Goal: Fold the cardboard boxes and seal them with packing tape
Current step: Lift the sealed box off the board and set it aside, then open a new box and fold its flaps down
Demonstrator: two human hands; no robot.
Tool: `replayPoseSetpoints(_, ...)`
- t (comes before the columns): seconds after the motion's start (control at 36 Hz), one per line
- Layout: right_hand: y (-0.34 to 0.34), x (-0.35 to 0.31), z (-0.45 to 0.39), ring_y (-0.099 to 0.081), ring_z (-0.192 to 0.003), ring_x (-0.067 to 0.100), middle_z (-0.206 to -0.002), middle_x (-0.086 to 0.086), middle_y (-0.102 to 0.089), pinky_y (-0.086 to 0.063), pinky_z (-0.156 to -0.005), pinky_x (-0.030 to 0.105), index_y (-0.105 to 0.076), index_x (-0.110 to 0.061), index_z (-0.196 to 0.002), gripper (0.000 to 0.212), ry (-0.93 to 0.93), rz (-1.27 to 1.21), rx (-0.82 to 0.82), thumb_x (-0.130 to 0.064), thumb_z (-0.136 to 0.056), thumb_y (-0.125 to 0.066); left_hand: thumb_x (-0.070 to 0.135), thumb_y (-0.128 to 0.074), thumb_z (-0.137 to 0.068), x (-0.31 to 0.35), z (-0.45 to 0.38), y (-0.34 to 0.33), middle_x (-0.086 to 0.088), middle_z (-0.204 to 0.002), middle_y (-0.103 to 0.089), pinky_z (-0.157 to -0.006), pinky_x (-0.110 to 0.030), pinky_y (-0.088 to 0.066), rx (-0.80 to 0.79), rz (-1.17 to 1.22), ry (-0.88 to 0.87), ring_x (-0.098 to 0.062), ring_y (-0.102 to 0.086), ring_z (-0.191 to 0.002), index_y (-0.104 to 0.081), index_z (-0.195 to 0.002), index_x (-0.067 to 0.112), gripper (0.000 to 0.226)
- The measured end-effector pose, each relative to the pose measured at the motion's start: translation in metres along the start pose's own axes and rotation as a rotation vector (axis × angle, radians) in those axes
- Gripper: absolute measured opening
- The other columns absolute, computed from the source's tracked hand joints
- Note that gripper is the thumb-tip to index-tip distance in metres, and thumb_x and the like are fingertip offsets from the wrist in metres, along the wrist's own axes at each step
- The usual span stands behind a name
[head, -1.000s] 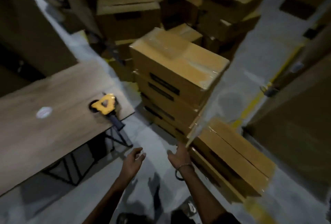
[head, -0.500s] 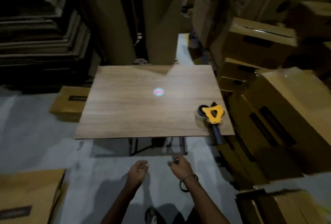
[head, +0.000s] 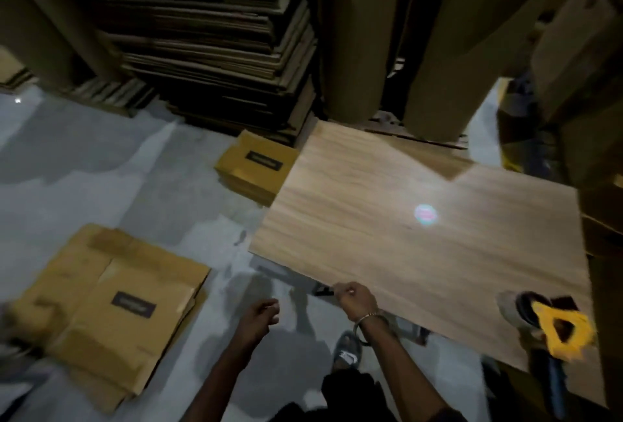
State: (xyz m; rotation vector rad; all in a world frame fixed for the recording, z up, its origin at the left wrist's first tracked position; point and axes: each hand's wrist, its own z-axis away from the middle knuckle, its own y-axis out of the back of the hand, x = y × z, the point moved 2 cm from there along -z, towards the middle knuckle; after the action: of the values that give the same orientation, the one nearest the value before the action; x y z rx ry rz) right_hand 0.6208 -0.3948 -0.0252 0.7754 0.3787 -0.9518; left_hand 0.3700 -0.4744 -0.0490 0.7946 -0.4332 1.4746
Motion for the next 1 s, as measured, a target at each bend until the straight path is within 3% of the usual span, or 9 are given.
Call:
replayPoseSetpoints(0.17, -0.020, -0.072, -0.046, -0.061, -0.090, 0.019, -0.092, -0.001, -0.068, -0.039, -0.073, 0.022, -0.066, -0.027, -0.083, 0.013, 0.068, 0.078, -0.045, -0.026, -0.096, -0.065, 0.021, -0.067, -0.103, 0.031, -0.046, 0.067, -0.011, -0.106, -0.076, -0.074, -0.029, -0.054, 0.220, 0.119, -0.011, -0.028, -0.074, -0.099, -0.072, -0.119, 0.011, 0.020)
replayPoseSetpoints(0.28, -0.045, -0.111, -0.071, -0.064, -0.090, 0.027, -0.090, 0.003, -0.068, -0.041, -0.069, 0.029, -0.073, -0.012, -0.096, 0.023, 0.099, 0.118, -0.044, -0.031, -0.099, -0.062, 0.017, -0.068, -0.102, 0.048, -0.064, 0.094, -0.010, -0.097, -0.077, -0.074, -0.032, -0.050, 0.212, 0.204, -0.036, -0.025, -0.072, -0.091, -0.073, -0.115, 0.013, 0.014)
replayPoseSetpoints(0.42, -0.086, -0.160, -0.103, -0.061, -0.091, 0.024, -0.092, 0.001, -0.065, -0.035, -0.069, 0.024, -0.074, -0.013, -0.103, 0.017, 0.107, 0.161, -0.088, -0.024, -0.099, -0.062, 0.013, -0.069, -0.100, 0.062, -0.104, 0.134, -0.004, -0.088, -0.073, -0.067, -0.025, -0.048, 0.167, 0.262, -0.006, -0.018, -0.067, -0.081, -0.071, -0.113, 0.008, 0.014)
replayPoseSetpoints(0.5, -0.113, -0.189, -0.124, -0.065, -0.094, 0.024, -0.094, 0.001, -0.072, -0.037, -0.071, 0.024, -0.075, -0.017, -0.098, 0.017, 0.105, 0.152, -0.069, -0.029, -0.098, -0.062, 0.025, -0.082, -0.082, 0.068, -0.142, 0.169, -0.006, -0.088, -0.072, -0.062, -0.024, -0.047, 0.150, 0.276, 0.035, -0.016, -0.066, -0.072, -0.070, -0.111, 0.004, 0.038)
replayPoseSetpoints(0.61, -0.147, -0.232, -0.156, -0.065, -0.088, 0.025, -0.091, 0.002, -0.073, -0.042, -0.071, 0.027, -0.071, -0.023, -0.085, 0.015, 0.046, 0.135, -0.017, -0.028, -0.095, -0.062, 0.011, -0.068, -0.098, 0.083, -0.193, 0.219, -0.007, -0.093, -0.076, -0.061, -0.023, -0.048, 0.175, 0.241, 0.037, -0.015, -0.068, -0.075, -0.073, -0.111, 0.012, 0.013)
replayPoseSetpoints(0.72, -0.178, -0.265, -0.199, -0.071, -0.083, 0.038, -0.079, 0.010, -0.074, -0.055, -0.065, 0.043, -0.068, -0.014, -0.075, 0.026, -0.038, 0.087, 0.052, -0.035, -0.084, -0.057, 0.004, -0.064, -0.100, 0.112, -0.235, 0.275, -0.006, -0.081, -0.071, -0.053, -0.022, -0.041, 0.132, 0.202, 0.051, -0.019, -0.061, -0.069, -0.070, -0.117, 0.003, 0.019)
replayPoseSetpoints(0.83, -0.196, -0.322, -0.216, -0.067, -0.080, 0.031, -0.081, 0.008, -0.072, -0.051, -0.069, 0.036, -0.074, -0.019, -0.079, 0.022, -0.019, 0.001, 0.097, -0.026, -0.095, -0.061, 0.006, -0.062, -0.102, 0.158, -0.264, 0.319, -0.011, -0.098, -0.075, -0.073, -0.028, -0.054, 0.135, 0.189, 0.017, -0.022, -0.071, -0.084, -0.071, -0.112, 0.007, 0.014)
replayPoseSetpoints(0.92, -0.205, -0.350, -0.230, -0.065, -0.084, 0.026, -0.089, 0.011, -0.074, -0.048, -0.073, 0.032, -0.077, -0.016, -0.091, 0.018, -0.007, -0.106, 0.128, -0.018, -0.096, -0.060, 0.013, -0.064, -0.102, 0.182, -0.300, 0.341, -0.009, -0.104, -0.077, -0.074, -0.027, -0.052, 0.084, 0.133, 0.001, -0.024, -0.074, -0.093, -0.072, -0.114, 0.013, 0.014)
replayPoseSetpoints(1.0, -0.208, -0.370, -0.253, -0.064, -0.082, 0.024, -0.087, 0.009, -0.072, -0.052, -0.075, 0.034, -0.071, -0.027, -0.084, 0.021, -0.003, -0.113, 0.120, -0.014, -0.097, -0.060, 0.017, -0.065, -0.102, 0.205, -0.346, 0.350, -0.006, -0.102, -0.078, -0.075, -0.029, -0.051, 0.050, 0.094, 0.009, -0.023, -0.075, -0.095, -0.073, -0.109, 0.019, 0.011)
